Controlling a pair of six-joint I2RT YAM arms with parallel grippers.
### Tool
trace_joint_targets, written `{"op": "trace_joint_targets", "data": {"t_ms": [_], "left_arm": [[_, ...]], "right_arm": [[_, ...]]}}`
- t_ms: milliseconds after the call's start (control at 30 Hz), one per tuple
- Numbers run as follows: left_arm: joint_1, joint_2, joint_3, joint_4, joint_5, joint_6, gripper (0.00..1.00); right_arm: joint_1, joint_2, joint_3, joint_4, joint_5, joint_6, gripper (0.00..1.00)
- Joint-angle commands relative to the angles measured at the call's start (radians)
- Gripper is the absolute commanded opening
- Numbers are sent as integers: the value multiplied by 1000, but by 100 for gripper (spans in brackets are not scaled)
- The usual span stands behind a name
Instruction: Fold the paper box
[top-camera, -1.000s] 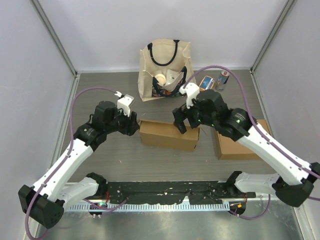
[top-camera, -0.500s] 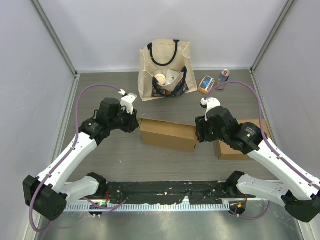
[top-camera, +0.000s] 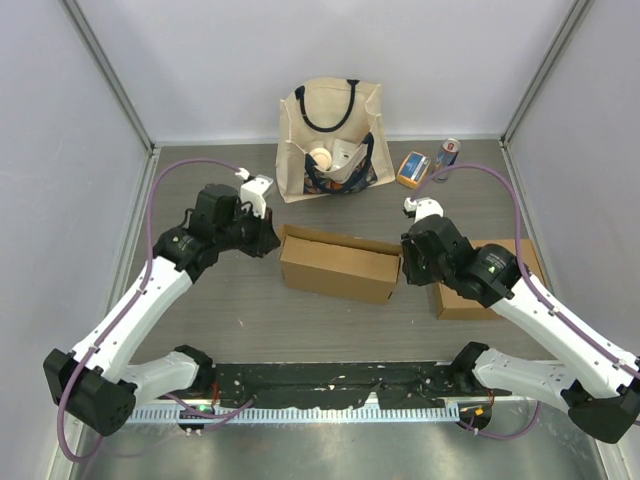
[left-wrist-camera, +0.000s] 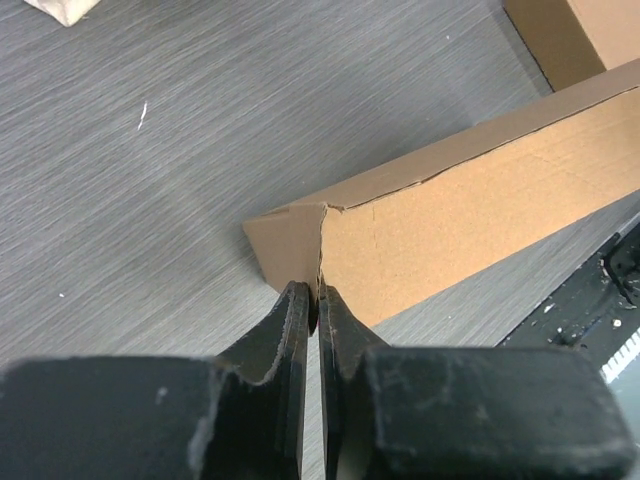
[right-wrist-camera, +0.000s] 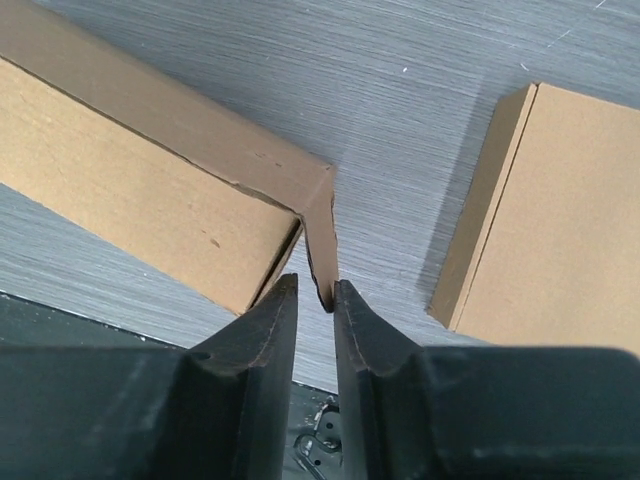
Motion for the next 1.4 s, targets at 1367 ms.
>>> {"op": "trace_joint_targets", "data": {"t_ms": [1367], "left_arm": [[-3, 25, -10, -83, 2, -209, 0]], "right_arm": [[0, 52, 103, 56, -35, 147, 1]]}}
